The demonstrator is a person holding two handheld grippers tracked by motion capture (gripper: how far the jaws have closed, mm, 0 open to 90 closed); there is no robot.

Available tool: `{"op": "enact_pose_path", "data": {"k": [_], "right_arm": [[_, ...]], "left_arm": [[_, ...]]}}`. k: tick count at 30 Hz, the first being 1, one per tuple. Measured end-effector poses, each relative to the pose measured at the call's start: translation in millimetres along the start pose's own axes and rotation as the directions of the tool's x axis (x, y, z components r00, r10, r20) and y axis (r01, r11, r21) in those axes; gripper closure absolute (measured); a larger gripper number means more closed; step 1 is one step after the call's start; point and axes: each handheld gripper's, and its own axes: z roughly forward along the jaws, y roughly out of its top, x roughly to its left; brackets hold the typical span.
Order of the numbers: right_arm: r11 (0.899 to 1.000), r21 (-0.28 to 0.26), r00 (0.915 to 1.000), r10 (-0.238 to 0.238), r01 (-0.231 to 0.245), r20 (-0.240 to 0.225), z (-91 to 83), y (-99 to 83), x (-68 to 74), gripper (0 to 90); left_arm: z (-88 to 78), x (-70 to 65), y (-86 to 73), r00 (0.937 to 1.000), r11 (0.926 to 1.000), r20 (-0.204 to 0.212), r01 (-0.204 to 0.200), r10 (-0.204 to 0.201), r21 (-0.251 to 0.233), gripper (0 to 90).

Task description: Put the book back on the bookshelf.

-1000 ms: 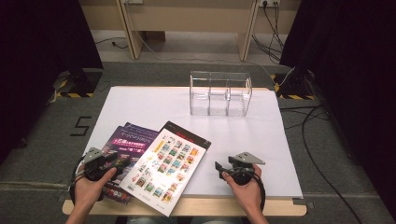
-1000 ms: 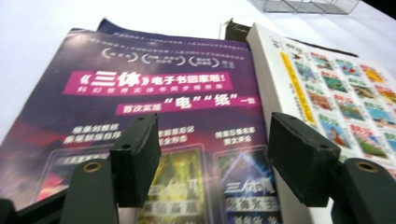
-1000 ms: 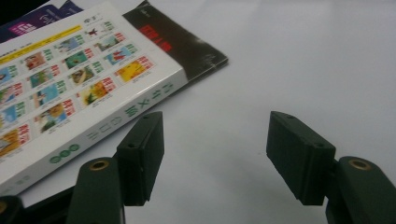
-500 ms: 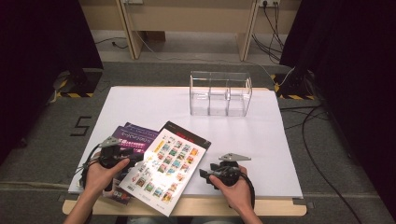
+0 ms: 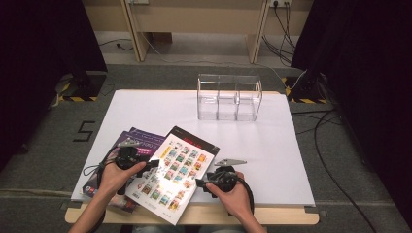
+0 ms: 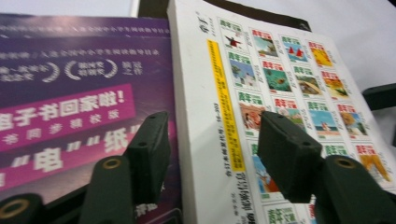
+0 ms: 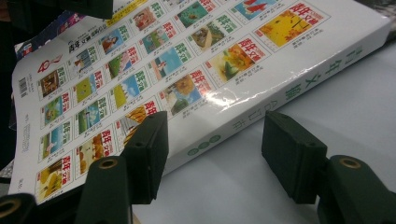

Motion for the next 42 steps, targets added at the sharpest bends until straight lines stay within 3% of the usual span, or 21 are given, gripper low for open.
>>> {"op": "enact_pose_path", "data": {"k": [1, 4, 7, 8, 13, 21, 26, 27, 28, 30, 32, 34, 36, 37, 40, 42], "right_arm": [[1.0, 0.004, 1.0, 0.002, -0.002, -0.003, 2.4, -0.1, 0.1, 41.6], [1.0, 0.004, 0.9999, 0.012, -0.012, -0.011, 4.3, -0.3, 0.6, 40.8], [1.0, 0.005, 0.9996, 0.024, -0.024, -0.011, 5.3, -0.3, 0.5, 40.0], [1.0, 0.009, 0.9996, 0.025, -0.025, -0.012, 5.4, 0.3, 0.2, 40.1], [1.0, 0.018, 0.9997, 0.024, -0.023, -0.006, 5.8, 1.6, 0.9, 40.1], [1.0, 0.022, 0.9997, 0.022, -0.022, -0.004, 5.9, 2.1, 1.4, 40.0], [0.999, 0.024, 0.9997, 0.022, -0.022, -0.005, 5.9, 2.3, 1.4, 39.9], [0.999, 0.025, 0.9998, 0.022, -0.021, -0.005, 5.9, 2.4, 1.3, 39.9], [1.0, 0.025, 0.9998, 0.02, -0.02, -0.005, 5.9, 2.4, 1.2, 39.9], [1.0, 0.024, 0.9998, 0.019, -0.019, -0.005, 5.9, 2.3, 1.2, 39.9], [0.999, 0.025, 0.9998, 0.019, -0.019, -0.005, 5.9, 2.4, 1.2, 39.9], [0.999, 0.026, 0.9998, 0.019, -0.019, -0.005, 5.9, 2.5, 1.3, 39.9], [0.999, 0.026, 0.9998, 0.018, -0.018, -0.005, 6.0, 2.5, 1.3, 39.9], [0.999, 0.026, 0.9998, 0.018, -0.018, -0.005, 6.0, 2.5, 1.3, 39.9], [1.0, 0.027, 0.9998, 0.017, -0.017, -0.006, 6.1, 2.7, 1.2, 39.8], [0.999, 0.028, 0.9999, 0.015, -0.015, -0.006, 6.1, 2.7, 1.1, 39.8]], "left_arm": [[0.8, -0.1, -0.2, 0.9999, 0.9999, 0.015, 0.007, -0.007, 0.009, 44.6], [1.8, 1.0, 0.4, 0.9999, 0.9997, 0.005, 0.014, -0.014, 0.018, 46.8], [1.2, 2.1, 1.5, 0.9996, 0.9994, -0.007, 0.028, -0.028, 0.019, 53.1], [0.2, 2.0, 2.2, 0.9993, 0.9994, -0.02, 0.032, -0.032, 0.016, 60.8], [-2.4, 0.4, 5.2, 0.9991, 0.9993, -0.025, 0.034, -0.034, 0.013, 66.3], [-2.0, 3.3, 17.7, 0.9982, 0.9982, 0.024, 0.055, -0.055, 0.026, 69.7], [-4.2, 6.9, 25.5, 0.9943, 0.9964, 0.078, 0.069, -0.073, 0.049, 74.3], [-6.6, 7.2, 28.9, 0.9899, 0.9956, 0.115, 0.077, -0.083, 0.054, 74.7], [-6.6, 7.2, 28.9, 0.9899, 0.9956, 0.115, 0.077, -0.083, 0.054, 74.9], [-8.2, 7.1, 31.4, 0.9827, 0.9937, 0.155, 0.093, -0.102, 0.061, 75.0], [-6.6, 6.5, 31.9, 0.9817, 0.9929, 0.158, 0.097, -0.107, 0.07, 74.5], [-3.9, 7.3, 31.6, 0.9761, 0.9897, 0.174, 0.118, -0.131, 0.081, 72.5], [1.1, 8.5, 29.8, 0.9624, 0.9829, 0.209, 0.157, -0.174, 0.096, 68.1], [2.6, 9.0, 29.3, 0.959, 0.9811, 0.217, 0.164, -0.183, 0.103, 68.1], [9.1, 4.5, 28.4, 0.9522, 0.9793, 0.243, 0.159, -0.186, 0.125, 62.7], [10.2, 2.3, 28.4, 0.9521, 0.9802, 0.249, 0.149, -0.178, 0.13, 61.0]]}}
